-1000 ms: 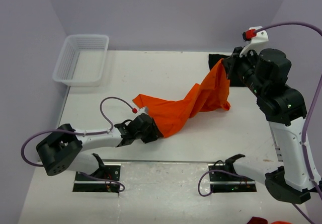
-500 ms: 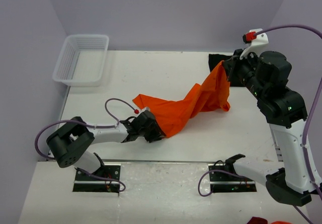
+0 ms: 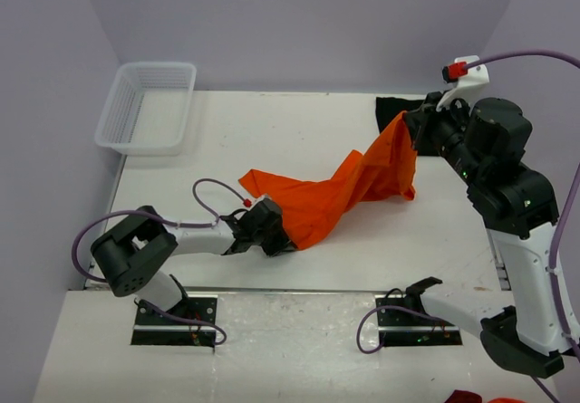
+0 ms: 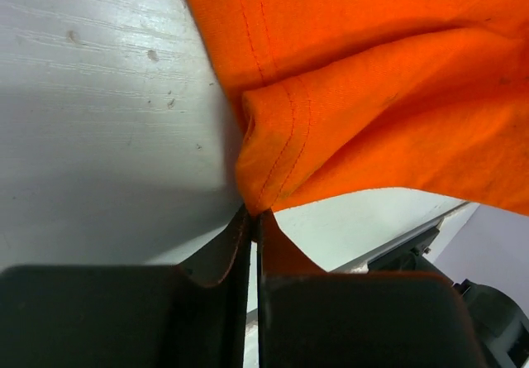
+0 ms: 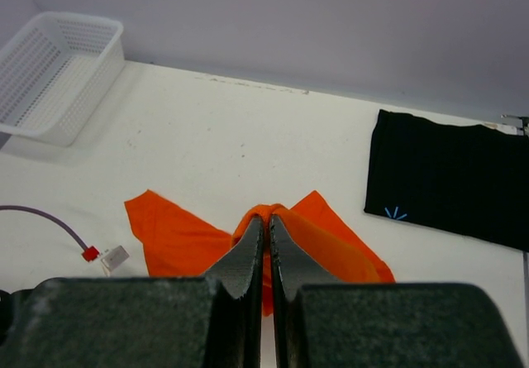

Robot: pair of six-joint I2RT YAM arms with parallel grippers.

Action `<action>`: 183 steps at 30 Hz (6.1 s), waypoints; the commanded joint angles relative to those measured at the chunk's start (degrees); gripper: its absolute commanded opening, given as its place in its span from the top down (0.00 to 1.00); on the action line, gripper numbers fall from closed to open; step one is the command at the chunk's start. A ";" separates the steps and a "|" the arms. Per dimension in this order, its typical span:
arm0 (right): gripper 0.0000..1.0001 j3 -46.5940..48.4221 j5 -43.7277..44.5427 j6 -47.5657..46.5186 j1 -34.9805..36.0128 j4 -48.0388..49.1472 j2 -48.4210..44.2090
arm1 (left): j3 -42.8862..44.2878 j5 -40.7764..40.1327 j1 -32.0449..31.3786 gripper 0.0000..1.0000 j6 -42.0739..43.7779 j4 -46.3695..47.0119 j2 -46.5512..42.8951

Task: Fold and stack the t-shirts
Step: Flatten out the tshirt

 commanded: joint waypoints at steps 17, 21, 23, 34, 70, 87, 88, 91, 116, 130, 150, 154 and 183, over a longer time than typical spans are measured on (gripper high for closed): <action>1.00 3.79 10.85 -1.03 0.22 1.02 4.44 | 25.71 -30.45 -1.91 1.00 27.36 -40.52 -23.11; 1.00 7.84 13.22 -2.08 0.05 1.63 8.39 | 40.50 -44.48 -0.77 1.00 37.73 -49.84 -22.51; 1.00 11.70 14.63 -3.23 -0.65 1.63 12.06 | 47.78 -47.51 2.39 1.00 45.19 -52.76 -21.01; 1.00 38.23 11.48 -8.22 -6.19 1.01 32.36 | 66.62 -14.58 40.62 1.00 71.67 -35.98 -7.42; 1.00 39.93 4.35 -10.78 4.18 4.26 8.12 | 85.00 14.80 45.82 1.00 71.68 -35.63 -13.74; 1.00 51.09 1.89 -17.72 -3.73 17.35 40.91 | 101.88 14.53 48.19 1.00 74.14 -20.80 18.36; 1.00 51.17 1.89 -18.08 -3.73 18.41 40.92 | 101.97 14.62 48.45 1.00 74.23 -19.29 18.19; 1.00 51.70 1.80 -19.40 -4.35 21.66 39.95 | 104.77 16.19 50.03 1.00 73.26 -17.34 17.67; 1.00 -21.59 6.11 5.64 -2.15 15.97 10.17 | 49.07 6.53 50.74 1.00 66.58 -25.78 7.48; 1.00 -22.39 8.92 5.12 -2.15 11.91 5.06 | 48.53 5.04 50.74 1.00 67.46 -30.08 5.36; 1.00 28.39 10.51 -9.99 8.57 4.45 5.14 | 60.04 36.85 50.74 1.00 60.25 -10.48 -26.54; 1.00 34.64 8.66 -11.31 8.84 4.78 6.28 | 63.90 35.10 50.74 1.00 60.86 -11.27 -27.87; 1.00 47.76 -5.40 -16.33 -10.50 26.50 36.17 | 97.41 33.60 65.94 1.00 60.96 2.43 18.19</action>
